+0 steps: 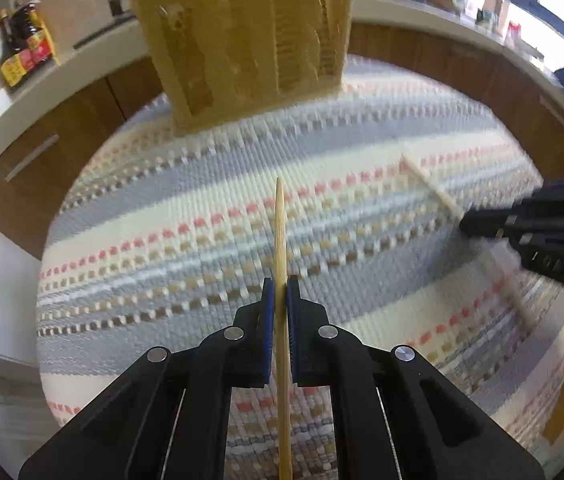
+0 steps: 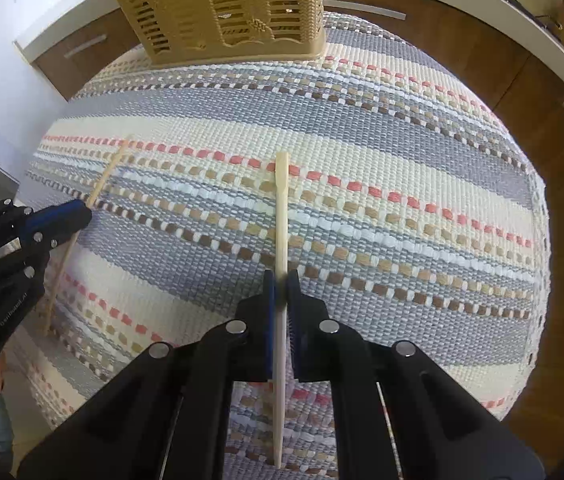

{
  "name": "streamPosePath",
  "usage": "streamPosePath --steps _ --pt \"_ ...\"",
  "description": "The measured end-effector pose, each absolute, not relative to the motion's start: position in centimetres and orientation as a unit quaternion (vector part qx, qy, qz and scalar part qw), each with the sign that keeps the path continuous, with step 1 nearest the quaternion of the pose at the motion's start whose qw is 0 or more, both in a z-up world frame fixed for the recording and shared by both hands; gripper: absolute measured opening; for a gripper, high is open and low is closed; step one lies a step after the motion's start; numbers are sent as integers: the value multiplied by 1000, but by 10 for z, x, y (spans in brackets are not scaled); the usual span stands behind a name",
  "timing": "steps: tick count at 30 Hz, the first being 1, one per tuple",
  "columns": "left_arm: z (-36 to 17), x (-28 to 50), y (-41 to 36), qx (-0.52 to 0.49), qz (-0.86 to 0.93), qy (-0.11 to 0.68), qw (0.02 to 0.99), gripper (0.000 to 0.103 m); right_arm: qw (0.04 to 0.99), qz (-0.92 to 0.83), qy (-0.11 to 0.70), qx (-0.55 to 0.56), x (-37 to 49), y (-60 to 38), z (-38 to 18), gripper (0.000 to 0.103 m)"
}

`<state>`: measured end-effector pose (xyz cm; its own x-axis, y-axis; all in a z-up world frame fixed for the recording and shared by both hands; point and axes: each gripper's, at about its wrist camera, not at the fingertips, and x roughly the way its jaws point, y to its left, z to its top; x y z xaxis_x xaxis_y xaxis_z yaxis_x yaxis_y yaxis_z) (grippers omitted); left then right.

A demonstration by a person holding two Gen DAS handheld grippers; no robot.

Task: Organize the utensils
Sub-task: 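Lift both chopsticks and drop them into the tan caddy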

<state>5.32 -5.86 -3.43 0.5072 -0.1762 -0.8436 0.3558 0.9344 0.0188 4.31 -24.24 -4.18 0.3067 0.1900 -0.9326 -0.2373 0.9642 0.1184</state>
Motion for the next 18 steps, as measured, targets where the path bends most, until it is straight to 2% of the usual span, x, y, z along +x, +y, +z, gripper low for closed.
streamPosePath --steps 5,10,16,18 --pt "12 48 -44 75 -141 399 903 4 831 165 532 6 49 -253 -7 5" --pt "76 49 -26 39 -139 308 940 4 867 206 452 31 59 -260 50 5" --pt "127 85 -1 -25 -170 301 938 4 907 232 350 33 73 -256 115 5" --pt "146 98 8 -40 -170 276 945 4 917 236 320 37 82 -255 135 5"
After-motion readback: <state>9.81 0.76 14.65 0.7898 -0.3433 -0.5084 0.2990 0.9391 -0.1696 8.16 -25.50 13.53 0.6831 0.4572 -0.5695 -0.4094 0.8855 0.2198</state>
